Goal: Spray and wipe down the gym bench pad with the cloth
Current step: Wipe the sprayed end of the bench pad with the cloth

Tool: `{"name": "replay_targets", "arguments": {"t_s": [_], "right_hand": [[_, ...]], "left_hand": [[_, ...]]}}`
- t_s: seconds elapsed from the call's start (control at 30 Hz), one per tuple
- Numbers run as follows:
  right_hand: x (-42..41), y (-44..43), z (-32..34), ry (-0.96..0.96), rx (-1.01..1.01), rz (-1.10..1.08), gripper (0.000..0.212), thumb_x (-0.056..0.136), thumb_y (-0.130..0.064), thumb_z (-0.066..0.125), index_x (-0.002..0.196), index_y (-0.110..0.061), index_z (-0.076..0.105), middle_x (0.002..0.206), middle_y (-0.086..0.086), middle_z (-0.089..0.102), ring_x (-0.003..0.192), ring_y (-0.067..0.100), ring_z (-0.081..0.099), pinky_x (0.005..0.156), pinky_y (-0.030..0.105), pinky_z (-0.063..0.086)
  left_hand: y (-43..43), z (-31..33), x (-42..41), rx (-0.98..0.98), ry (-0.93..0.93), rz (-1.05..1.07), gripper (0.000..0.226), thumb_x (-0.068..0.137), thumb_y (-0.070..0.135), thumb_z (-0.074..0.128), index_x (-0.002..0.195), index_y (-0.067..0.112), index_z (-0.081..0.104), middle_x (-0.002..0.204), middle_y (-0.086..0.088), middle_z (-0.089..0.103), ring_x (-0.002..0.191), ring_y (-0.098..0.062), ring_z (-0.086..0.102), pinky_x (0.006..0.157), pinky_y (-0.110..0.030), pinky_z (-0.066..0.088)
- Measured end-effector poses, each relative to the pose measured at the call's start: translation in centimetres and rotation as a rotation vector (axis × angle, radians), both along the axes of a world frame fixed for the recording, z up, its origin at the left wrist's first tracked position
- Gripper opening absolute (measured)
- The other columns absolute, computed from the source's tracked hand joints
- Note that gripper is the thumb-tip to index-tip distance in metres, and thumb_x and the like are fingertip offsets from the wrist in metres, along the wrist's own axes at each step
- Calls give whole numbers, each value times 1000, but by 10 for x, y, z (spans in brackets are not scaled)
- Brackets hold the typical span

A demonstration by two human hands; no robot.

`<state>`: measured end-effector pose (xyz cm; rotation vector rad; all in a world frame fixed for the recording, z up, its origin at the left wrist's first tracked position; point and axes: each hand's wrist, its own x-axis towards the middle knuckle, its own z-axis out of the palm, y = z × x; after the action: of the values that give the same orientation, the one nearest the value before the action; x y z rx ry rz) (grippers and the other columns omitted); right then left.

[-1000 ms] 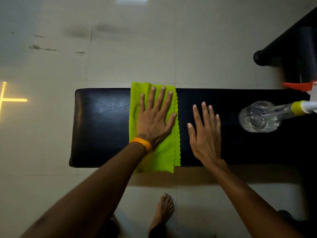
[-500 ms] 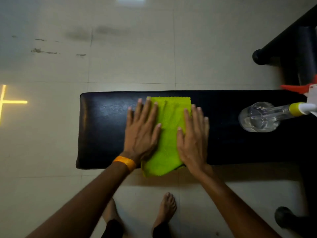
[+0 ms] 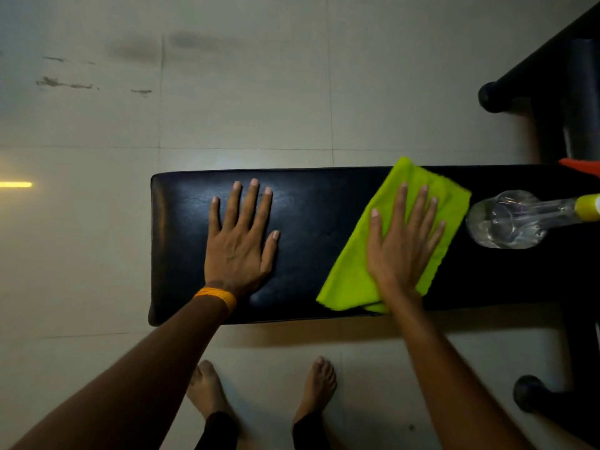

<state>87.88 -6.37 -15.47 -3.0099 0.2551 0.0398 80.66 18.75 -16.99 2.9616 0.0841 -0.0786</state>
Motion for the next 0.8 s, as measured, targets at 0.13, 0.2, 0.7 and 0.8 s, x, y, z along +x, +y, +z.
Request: {"name": "replay_targets", "arguments": {"t_s": [0.13, 0.2, 0.7, 0.8], "right_hand": [[-46, 3, 7, 102, -66, 412, 72, 100, -61, 30, 162, -28, 16, 171, 7, 8, 158, 30, 4, 126, 56, 7], [-8, -26, 4, 100, -68, 543, 71, 99, -62, 29, 162, -31, 16, 171, 4, 8, 159, 27, 3, 125, 56, 11], [-34, -100, 8, 55, -64, 303, 67, 102, -56, 28, 161, -25, 23, 171, 7, 12, 158, 29, 8, 125, 55, 16], [-59, -55, 3, 31, -87, 175, 65, 102, -53, 26, 161, -25, 23, 170, 9, 14, 158, 32, 10, 125, 56, 13]], "left_hand": [[0, 0, 0, 18, 6, -2, 71, 105, 50, 24, 166, 16, 18, 175, -10, 11, 162, -33, 6, 128, -61, 9], [0, -1, 0, 24, 10, -2, 72, 105, 51, 23, 166, 15, 17, 175, -10, 11, 162, -32, 5, 128, -61, 8], [-3, 2, 0, 6, 24, 3, 73, 104, 52, 22, 166, 14, 17, 174, -12, 11, 161, -34, 7, 127, -63, 10], [-4, 6, 2, -13, 0, 26, 76, 102, 55, 27, 166, 15, 21, 174, -14, 10, 161, -36, 6, 127, -65, 6]]}}
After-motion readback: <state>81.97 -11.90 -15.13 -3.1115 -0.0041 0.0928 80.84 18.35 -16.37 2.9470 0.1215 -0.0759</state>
